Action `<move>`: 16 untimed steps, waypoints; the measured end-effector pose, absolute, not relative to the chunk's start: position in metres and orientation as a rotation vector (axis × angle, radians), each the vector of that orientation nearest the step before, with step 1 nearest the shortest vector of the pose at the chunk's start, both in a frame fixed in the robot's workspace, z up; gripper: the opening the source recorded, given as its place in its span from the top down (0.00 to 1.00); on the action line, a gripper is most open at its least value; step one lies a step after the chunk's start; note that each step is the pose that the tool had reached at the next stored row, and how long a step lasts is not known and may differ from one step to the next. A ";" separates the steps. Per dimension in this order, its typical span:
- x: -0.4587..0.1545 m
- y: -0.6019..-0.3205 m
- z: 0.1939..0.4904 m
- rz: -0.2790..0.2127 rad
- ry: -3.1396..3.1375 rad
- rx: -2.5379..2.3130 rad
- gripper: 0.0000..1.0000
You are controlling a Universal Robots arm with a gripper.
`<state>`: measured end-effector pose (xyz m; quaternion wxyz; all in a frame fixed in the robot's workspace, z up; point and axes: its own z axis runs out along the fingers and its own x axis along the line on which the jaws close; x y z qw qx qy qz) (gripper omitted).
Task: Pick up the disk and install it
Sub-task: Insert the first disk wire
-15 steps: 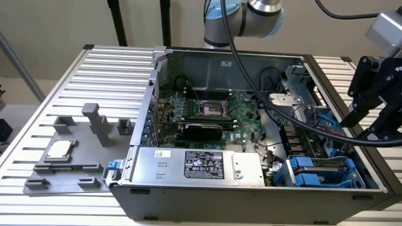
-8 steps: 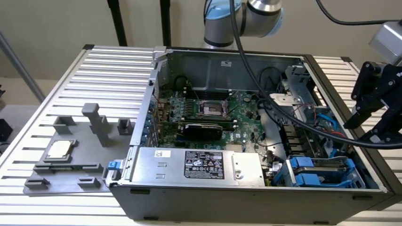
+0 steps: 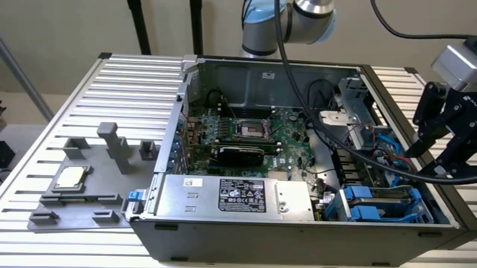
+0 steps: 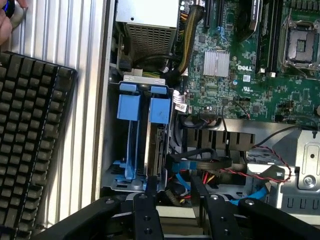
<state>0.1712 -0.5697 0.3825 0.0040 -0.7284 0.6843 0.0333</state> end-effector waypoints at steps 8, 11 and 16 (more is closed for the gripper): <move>0.170 -0.570 0.368 0.104 2.139 -2.288 0.60; 0.166 -0.570 0.362 0.104 2.133 -2.293 0.60; 0.158 -0.569 0.357 0.103 2.127 -2.302 0.58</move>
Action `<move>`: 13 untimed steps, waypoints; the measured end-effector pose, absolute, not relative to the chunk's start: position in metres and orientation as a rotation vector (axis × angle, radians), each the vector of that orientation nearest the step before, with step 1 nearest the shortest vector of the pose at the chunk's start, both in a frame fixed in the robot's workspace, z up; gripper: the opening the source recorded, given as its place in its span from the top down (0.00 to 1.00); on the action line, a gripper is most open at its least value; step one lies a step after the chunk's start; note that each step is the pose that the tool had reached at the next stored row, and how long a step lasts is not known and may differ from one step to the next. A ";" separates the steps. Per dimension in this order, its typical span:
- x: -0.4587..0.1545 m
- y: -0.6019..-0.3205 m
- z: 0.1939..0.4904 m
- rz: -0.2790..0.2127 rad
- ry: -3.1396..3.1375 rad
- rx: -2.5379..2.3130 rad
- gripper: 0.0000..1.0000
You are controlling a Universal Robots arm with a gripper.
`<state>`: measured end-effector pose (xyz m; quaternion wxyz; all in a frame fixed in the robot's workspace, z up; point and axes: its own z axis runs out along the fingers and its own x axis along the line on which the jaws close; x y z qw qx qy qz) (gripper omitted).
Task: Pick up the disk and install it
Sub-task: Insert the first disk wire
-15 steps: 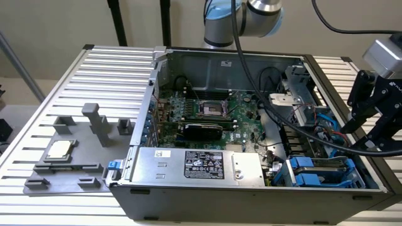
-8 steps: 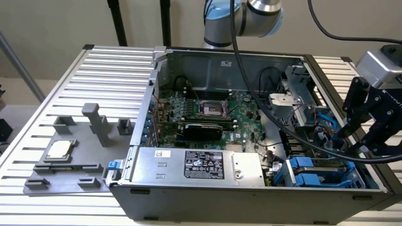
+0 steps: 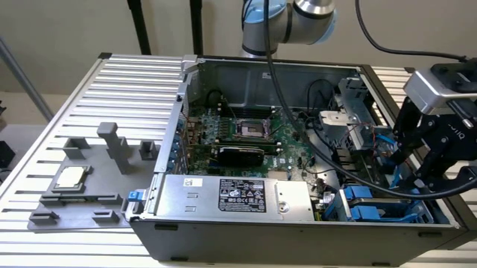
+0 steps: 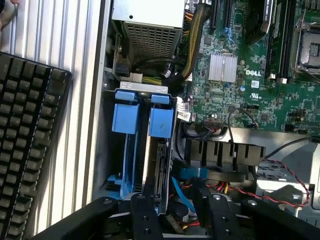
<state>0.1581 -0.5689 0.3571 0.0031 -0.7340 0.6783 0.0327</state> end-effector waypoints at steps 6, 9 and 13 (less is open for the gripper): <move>0.151 -0.568 0.357 0.101 2.117 -2.312 0.45; 0.147 -0.571 0.357 0.102 2.113 -2.316 0.45; 0.148 -0.582 0.357 0.112 2.107 -2.310 0.45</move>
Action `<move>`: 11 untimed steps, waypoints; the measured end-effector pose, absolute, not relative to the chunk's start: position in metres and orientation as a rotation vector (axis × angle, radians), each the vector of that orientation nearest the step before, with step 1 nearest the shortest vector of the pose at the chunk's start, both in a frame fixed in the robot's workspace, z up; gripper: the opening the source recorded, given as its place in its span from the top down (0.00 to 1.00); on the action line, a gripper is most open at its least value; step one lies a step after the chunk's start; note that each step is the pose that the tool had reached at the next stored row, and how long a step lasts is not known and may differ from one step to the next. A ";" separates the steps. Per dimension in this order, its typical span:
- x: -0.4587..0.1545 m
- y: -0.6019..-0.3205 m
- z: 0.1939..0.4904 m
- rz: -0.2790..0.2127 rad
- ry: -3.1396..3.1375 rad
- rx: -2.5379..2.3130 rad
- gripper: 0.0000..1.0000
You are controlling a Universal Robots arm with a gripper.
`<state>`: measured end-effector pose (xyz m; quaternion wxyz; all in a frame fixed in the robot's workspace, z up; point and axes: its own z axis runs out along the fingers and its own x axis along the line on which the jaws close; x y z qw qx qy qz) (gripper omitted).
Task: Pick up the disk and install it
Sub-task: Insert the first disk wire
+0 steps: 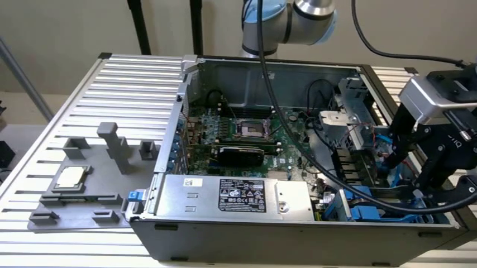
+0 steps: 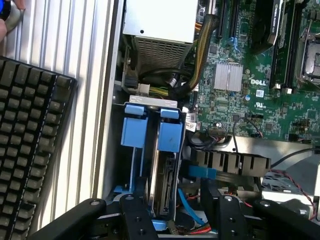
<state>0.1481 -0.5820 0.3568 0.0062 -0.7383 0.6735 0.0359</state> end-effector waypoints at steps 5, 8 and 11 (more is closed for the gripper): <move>0.161 -0.588 0.356 0.128 2.102 -2.305 0.45; 0.171 -0.590 0.355 0.132 2.101 -2.304 0.45; 0.177 -0.591 0.352 0.137 2.100 -2.303 0.47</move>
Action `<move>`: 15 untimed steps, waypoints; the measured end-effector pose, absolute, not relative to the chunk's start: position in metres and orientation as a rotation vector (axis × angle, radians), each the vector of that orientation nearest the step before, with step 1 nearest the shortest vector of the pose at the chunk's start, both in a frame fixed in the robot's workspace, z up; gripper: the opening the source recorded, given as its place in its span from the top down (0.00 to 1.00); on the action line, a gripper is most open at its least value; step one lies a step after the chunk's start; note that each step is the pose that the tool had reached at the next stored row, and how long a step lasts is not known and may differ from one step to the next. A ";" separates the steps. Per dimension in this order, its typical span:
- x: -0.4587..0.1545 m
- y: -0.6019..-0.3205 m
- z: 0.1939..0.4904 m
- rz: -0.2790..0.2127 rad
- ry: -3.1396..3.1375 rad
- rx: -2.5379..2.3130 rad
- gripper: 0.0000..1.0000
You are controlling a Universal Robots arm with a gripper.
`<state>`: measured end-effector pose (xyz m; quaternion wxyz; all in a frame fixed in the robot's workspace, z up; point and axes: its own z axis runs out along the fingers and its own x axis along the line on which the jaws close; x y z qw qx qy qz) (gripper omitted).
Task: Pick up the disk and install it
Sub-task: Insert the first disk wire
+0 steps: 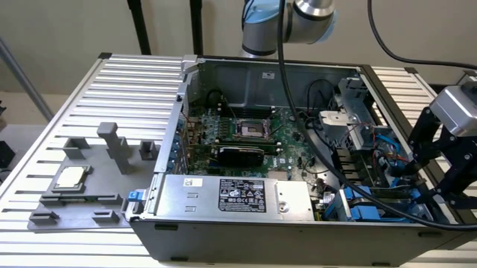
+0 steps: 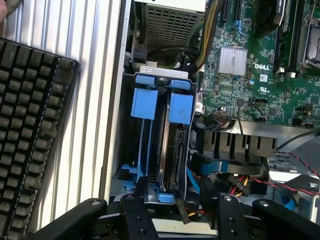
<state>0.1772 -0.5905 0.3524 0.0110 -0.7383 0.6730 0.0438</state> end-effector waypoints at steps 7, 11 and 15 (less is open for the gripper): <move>0.182 -0.592 0.350 0.154 2.083 -2.307 0.57; 0.182 -0.592 0.350 0.161 2.067 -2.317 0.64; 0.182 -0.592 0.353 0.167 2.057 -2.321 0.64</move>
